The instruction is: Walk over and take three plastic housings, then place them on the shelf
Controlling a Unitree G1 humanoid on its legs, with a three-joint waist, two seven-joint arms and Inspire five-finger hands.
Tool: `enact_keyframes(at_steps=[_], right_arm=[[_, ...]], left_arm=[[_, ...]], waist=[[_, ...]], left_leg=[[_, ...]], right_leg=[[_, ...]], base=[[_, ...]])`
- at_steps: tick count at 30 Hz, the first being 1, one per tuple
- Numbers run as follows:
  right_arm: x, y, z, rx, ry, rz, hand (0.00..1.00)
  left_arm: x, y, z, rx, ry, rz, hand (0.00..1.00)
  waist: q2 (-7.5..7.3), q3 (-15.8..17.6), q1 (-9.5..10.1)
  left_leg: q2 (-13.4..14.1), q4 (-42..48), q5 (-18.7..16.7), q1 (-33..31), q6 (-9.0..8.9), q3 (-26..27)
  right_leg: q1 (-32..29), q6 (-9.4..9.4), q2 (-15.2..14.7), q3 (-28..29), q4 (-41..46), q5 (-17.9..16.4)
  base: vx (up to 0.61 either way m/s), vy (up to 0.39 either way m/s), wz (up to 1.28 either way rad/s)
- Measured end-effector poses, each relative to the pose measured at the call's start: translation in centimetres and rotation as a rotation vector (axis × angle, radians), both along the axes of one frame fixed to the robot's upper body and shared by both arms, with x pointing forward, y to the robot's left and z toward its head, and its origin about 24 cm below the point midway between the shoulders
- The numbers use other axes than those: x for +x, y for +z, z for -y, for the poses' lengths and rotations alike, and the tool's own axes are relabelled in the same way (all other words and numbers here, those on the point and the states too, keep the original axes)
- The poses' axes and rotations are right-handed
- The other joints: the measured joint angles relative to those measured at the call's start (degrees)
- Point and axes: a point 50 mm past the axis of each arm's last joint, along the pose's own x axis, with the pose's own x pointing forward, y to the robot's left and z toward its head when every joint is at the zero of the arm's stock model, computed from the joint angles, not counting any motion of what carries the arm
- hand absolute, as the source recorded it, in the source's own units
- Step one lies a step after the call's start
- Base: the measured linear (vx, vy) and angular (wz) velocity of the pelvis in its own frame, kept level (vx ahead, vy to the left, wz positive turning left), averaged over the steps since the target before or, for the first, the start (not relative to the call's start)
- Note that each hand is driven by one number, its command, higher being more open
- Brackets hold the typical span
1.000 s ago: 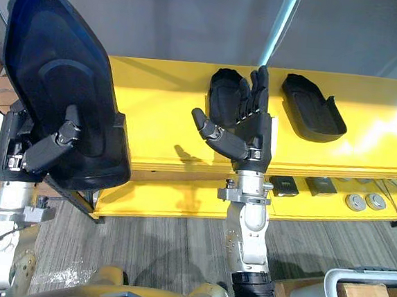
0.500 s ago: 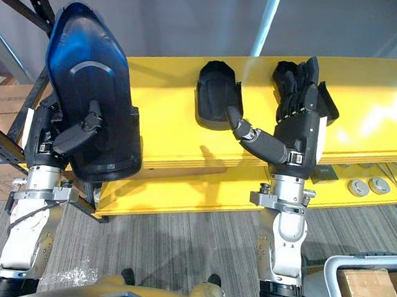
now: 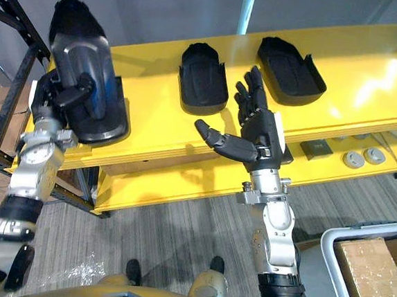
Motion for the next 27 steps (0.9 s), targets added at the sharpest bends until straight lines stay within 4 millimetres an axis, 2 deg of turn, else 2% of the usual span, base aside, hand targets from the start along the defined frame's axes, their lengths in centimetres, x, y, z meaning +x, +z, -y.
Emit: enact_keyframes(at_steps=[2,4,7,9,14,17,21,22,27], right_arm=[[0.6,0.8,-1.4,-0.02,0.067,0.026,1.0],[0.7,1.1,-2.1,-0.022,0.102,0.024,1.0],[0.6,0.9,-2.6,-0.004,0.133,0.002,1.0],[0.5,0.6,-3.2,-0.007,0.158,-0.02,1.0],[0.3,0.4,-4.4,0.005,0.194,-0.035,1.0],[-0.1,1.0,-4.7,0.023,0.194,-0.01,1.0],[-0.9,1.1,-4.9,0.053,0.187,-0.002,1.0],[-1.1,1.0,-5.1,0.056,0.194,-0.01,1.0],[-1.6,0.1,-5.8,0.061,0.222,-0.049,1.0]], left_arm=[[1.4,1.6,0.3,-0.01,-0.012,0.005,0.0],[2.0,2.2,0.6,-0.029,-0.024,0.002,0.0],[2.3,2.8,0.8,-0.04,-0.031,0.005,0.0],[2.5,2.8,0.9,-0.04,-0.028,-0.023,0.0],[2.8,4.3,0.6,-0.012,0.014,-0.009,0.0],[3.0,5.4,0.5,-0.003,0.066,0.0,0.0],[3.0,6.1,-0.5,0.047,0.135,-0.02,0.0],[3.1,6.5,-1.2,0.081,0.166,-0.033,1.0],[2.5,7.6,-4.0,0.197,0.273,-0.058,1.0]], waist=[[-0.07,2.9,-0.46],[-0.03,4.2,-0.68],[-0.36,6.1,-1.4],[-0.92,7.5,-1.96],[-1.31,9.1,-1.89],[-1.36,9.8,-1.82],[-1.27,10.4,-1.94],[-1.26,10.4,-2.01],[-1.14,10.5,-2.39]], left_leg=[[0.3,0.0,0.7,-0.6,-0.07,-0.1],[0.3,-0.1,1.1,-1.7,-0.15,0.0],[0.4,0.0,1.3,-2.3,-0.35,0.1],[0.5,0.0,1.5,-2.2,-0.51,0.1],[1.1,-1.2,2.4,-2.2,-0.88,0.3],[1.1,-1.8,3.1,-2.7,-0.87,0.6],[1.1,-2.1,3.5,-2.6,-0.87,0.8],[1.1,-2.1,3.5,-2.6,-0.88,0.8],[1.1,-2.1,3.5,-2.5,-0.88,1.3]], right_leg=[[-1.7,-0.55,0.3,0.7,1.6,-0.4],[-3.8,-0.76,0.3,1.5,3.2,-0.9],[-5.4,-1.31,0.3,2.3,5.4,-1.2],[-5.9,-1.31,0.8,5.8,6.4,-2.0],[-6.6,-1.13,1.4,5.9,6.6,-2.1],[-7.4,-0.66,1.4,6.0,6.6,-1.8],[-7.5,-0.49,1.4,6.1,6.6,-1.7],[-7.6,-0.47,1.4,6.1,6.6,-1.7],[-7.7,-0.43,1.4,6.2,6.6,-1.6]], base=[[-0.06,-0.037,-0.06],[-0.06,-0.034,-0.09],[-0.01,-0.011,0.02],[0.0,0.0,0.0],[-0.04,-0.025,-0.01],[-0.04,-0.009,-0.01],[-0.01,-0.002,0.0],[0.0,0.0,0.0],[0.0,-0.002,-0.01]])
